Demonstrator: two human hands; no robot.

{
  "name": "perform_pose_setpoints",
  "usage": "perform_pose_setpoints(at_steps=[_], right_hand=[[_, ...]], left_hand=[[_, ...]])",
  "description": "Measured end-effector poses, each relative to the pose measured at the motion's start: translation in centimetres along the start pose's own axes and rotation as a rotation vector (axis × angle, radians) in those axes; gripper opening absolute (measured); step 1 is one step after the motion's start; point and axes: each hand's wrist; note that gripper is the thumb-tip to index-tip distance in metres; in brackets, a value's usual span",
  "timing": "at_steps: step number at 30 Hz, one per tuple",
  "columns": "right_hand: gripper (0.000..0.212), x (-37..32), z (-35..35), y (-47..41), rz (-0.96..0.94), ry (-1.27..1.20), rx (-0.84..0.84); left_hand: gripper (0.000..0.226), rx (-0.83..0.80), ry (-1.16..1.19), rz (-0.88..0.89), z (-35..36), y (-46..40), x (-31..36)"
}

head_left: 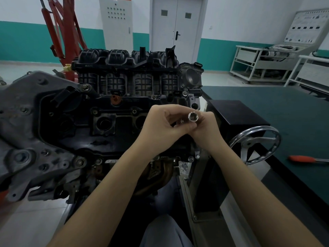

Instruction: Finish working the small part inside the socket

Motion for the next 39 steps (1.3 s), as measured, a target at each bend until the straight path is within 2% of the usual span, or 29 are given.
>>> perform_pose_setpoints(at_steps=[5, 10, 12, 16, 22, 25, 27, 30, 33, 37, 39], right_hand=[[0.034, -0.10, 0.31, 0.05, -0.007, -0.016, 0.012], [0.025, -0.12, 0.17, 0.23, 0.002, 0.025, 0.026], [0.020, -0.07, 0.02, 0.18, 0.012, 0.015, 0.040], [0.029, -0.12, -0.13, 0.31, 0.014, -0.036, 0.042], [0.039, -0.15, 0.13, 0.47, -0.037, 0.052, 0.021], [0.029, -0.11, -0.05, 0.14, -0.025, 0.042, 0.006], [0.030, -0.17, -0.08, 0.10, -0.024, 0.022, 0.005], [0.040, -0.03, -0.25, 0.23, -0.024, 0.048, -0.019], [0.029, 0.12, -0.23, 0.21, -0.022, 0.093, -0.033], [0.021, -0.42, -0.08, -0.07, -0.015, 0.018, -0.014], [0.025, -0.52, -0.03, -0.04, -0.012, 0.015, -0.021]], left_hand=[[0.020, 0.106, -0.054, 0.007, 0.23, 0.01, 0.08], [0.026, -0.036, -0.008, 0.006, -0.25, 0.07, 0.14], [0.027, -0.021, -0.044, 0.008, -0.24, 0.06, 0.22], [0.025, 0.069, -0.112, 0.001, -0.06, 0.01, 0.19], [0.028, -0.023, -0.026, -0.006, 0.04, 0.09, 0.01], [0.027, 0.053, -0.102, 0.016, 0.30, 0.09, 0.04], [0.024, 0.091, -0.118, 0.031, 0.34, 0.04, 0.00], [0.026, 0.019, -0.076, 0.014, 0.18, -0.07, -0.13], [0.028, -0.037, -0.036, 0.001, 0.10, 0.07, -0.13], [0.022, 0.117, -0.124, 0.045, 0.40, 0.14, -0.26], [0.018, 0.136, -0.124, 0.042, 0.45, -0.01, -0.25]])
Point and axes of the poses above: each hand's wrist, its own y-axis away from the middle knuckle, its own z-axis out of the palm, x = y × z, and after that the axes turned 10 degrees about -z, right-handed
